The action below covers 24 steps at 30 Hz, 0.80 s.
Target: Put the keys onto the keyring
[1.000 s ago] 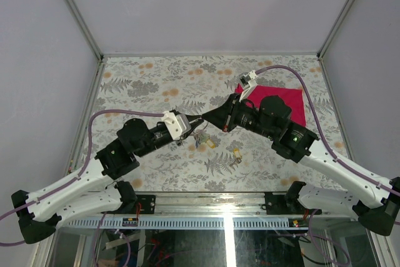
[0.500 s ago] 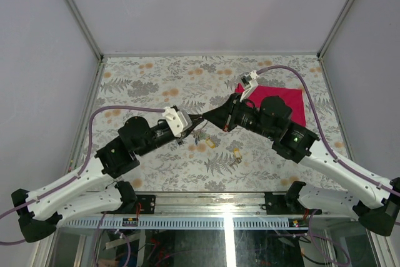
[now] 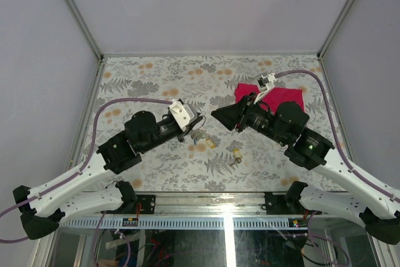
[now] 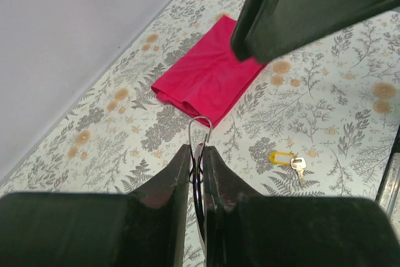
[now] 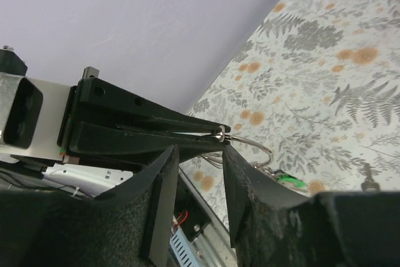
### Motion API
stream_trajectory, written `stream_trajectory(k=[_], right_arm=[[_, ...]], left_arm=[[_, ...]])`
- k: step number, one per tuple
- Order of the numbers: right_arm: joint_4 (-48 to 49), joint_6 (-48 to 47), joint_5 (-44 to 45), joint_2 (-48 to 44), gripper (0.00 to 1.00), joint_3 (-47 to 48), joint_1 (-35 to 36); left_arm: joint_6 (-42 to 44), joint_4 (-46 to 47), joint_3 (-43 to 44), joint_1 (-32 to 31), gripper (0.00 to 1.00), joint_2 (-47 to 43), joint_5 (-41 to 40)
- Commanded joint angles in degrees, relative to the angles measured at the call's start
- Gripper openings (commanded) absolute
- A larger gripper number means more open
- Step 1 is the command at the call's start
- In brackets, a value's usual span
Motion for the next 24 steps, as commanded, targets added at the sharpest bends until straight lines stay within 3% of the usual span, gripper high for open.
stream_trajectory(k=[1, 11, 24], right_arm=[[-2.7, -3.5, 6.5, -3.4, 0.41, -0.4, 0.4], [-10.0, -1.5, 11.3, -5.4, 0.41, -4.2, 0.4], [-36.7, -1.9, 18.1, 2.6, 0.45, -4.0, -1.0]], left_arm=[[0.9, 0.4, 2.2, 0.1, 0.01, -0.1, -2.5], [1.0, -0.9, 2.3, 0.1, 0.0, 1.0, -5.4], [-0.9, 0.7, -0.6, 0.1, 0.0, 0.4, -7.8]])
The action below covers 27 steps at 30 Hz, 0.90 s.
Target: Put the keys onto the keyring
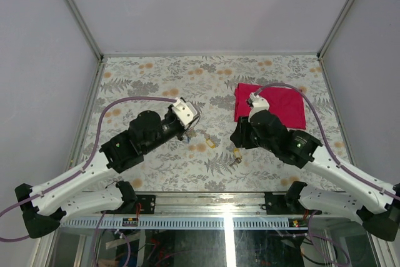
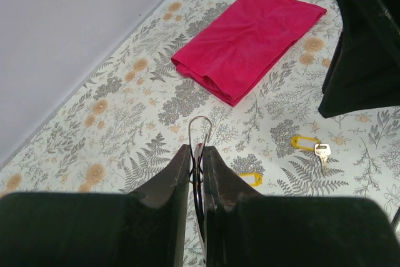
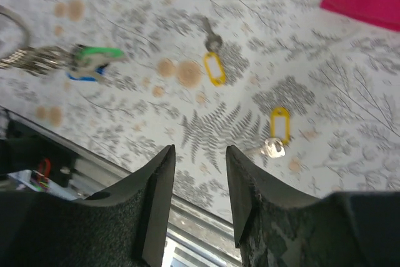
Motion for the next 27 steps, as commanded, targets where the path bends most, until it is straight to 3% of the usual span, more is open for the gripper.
stream_trajectory(k=[1, 8, 13, 20, 23, 27], right_arm=[[-7.9, -1.6, 2.5, 2.0, 0.45, -0.8, -2.0], [-5.1, -9.2, -13.4, 6.6, 0.42, -7.9, -8.3], [-3.0, -16.2, -15.4, 11.0, 0.44, -9.1, -8.3], [6.4, -32.5, -13.2, 8.9, 0.46, -7.8, -8.3], [9.2, -45.3, -17.2, 6.1, 0.48, -9.3, -8.3], [1.2, -57.0, -20.1, 6.6, 0.49, -8.9, -8.3]], left_arm=[[-1.1, 3.7, -0.7, 0.1, 0.0, -0.9, -1.2], [-2.2, 2.2, -1.0, 0.2, 0.0, -1.1, -1.4], [-2.3, 1.5, -1.0, 0.2, 0.0, -1.6, -1.8], [-3.2, -0.5, -1.1, 0.2, 0.0, -3.2, -1.8], [-3.9, -1.3, -1.1, 0.2, 0.0, -4.0, -2.0], [-4.1, -2.3, -0.9, 0.2, 0.0, -4.6, -2.3]])
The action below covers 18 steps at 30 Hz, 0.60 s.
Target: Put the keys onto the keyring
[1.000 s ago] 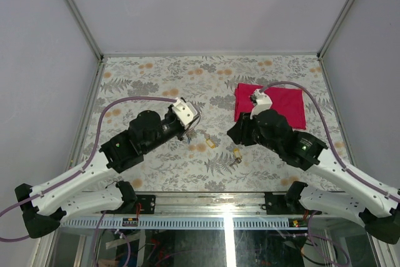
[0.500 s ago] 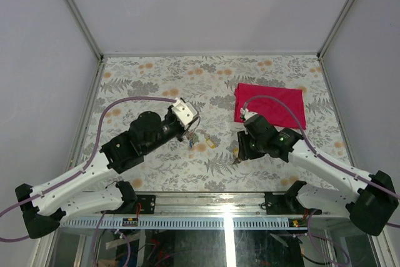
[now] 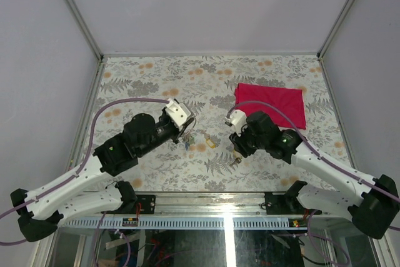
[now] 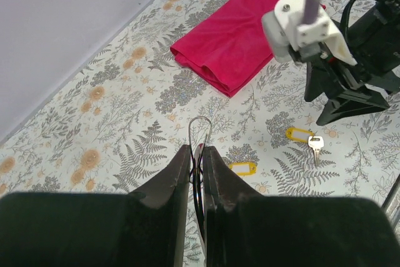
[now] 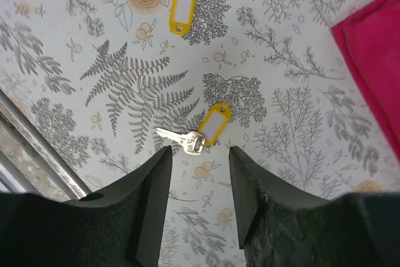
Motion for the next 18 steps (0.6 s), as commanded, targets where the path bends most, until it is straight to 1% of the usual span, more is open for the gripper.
stream_trajectory(k=[1, 4, 8, 12, 18], right_arm=[[-6.0, -18.1, -4.7, 0.9, 0.49, 1.7, -0.2], [-12.3, -21.4, -6.0, 4.7, 0.49, 3.0, -0.2], [-11.7, -21.1, -4.3, 8.3, 0.49, 3.6, -0.2], [-11.9, -23.1, -3.3, 11.7, 0.48, 3.3, -0.2], [-7.8, -23.8, -3.4, 14.5, 0.46, 1.9, -0.2]], left_arm=[[-1.1, 0.4, 0.2, 0.2, 0.0, -1.5, -1.5], [-1.3, -0.4, 0.5, 0.2, 0.0, -1.8, -1.8], [-1.4, -1.8, 1.2, 0.2, 0.0, -2.1, -2.1], [-1.6, -2.4, 1.3, 0.2, 0.0, -2.6, -2.5], [-1.7, -2.8, 1.8, 0.1, 0.0, -2.5, -2.8]])
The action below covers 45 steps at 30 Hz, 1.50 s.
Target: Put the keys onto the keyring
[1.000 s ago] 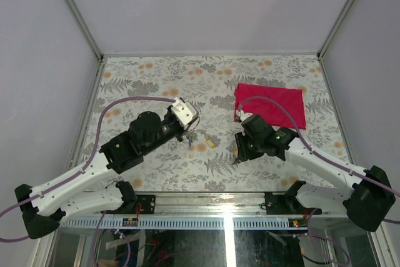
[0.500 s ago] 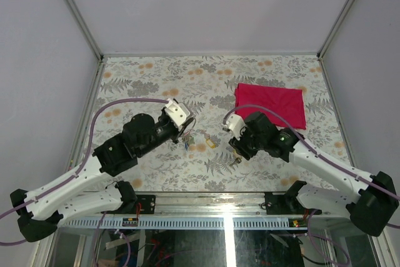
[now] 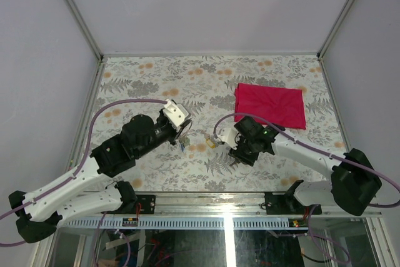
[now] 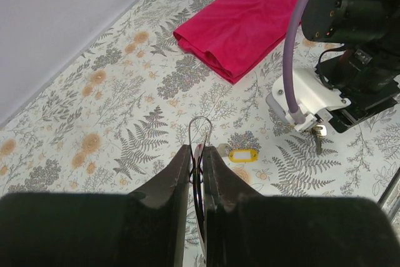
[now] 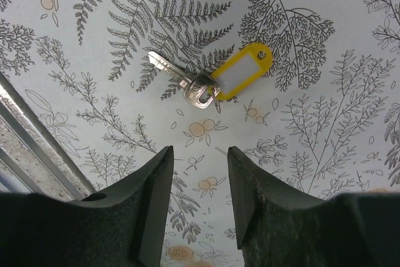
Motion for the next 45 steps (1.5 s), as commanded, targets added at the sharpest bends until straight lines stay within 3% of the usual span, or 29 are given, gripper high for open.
stream_trajectory(k=[1, 18, 31, 33, 45], right_arm=[[3.5, -2.0, 0.1, 1.5, 0.46, 0.6, -0.2], [9.6, -3.6, -0.5, 7.1, 0.39, -1.5, -0.5], [12.5, -2.6, -1.7, 7.5, 0.04, -2.8, -1.0], [12.4, -2.1, -2.3, 6.6, 0.0, -2.5, -1.1], [11.8, 2.4, -8.9, -7.4, 0.0, -0.3, -0.9]], left_arm=[[-0.6, 1.1, 1.9, 0.1, 0.0, -0.7, -1.5], [0.0, 0.8, 2.4, 0.2, 0.0, -0.2, -1.6], [0.0, 0.8, 2.2, 0.2, 0.0, -0.4, -2.1], [0.1, 0.8, 2.2, 0.2, 0.0, -0.4, -2.1], [-1.7, 1.0, 2.6, 0.2, 0.0, -1.2, -1.6]])
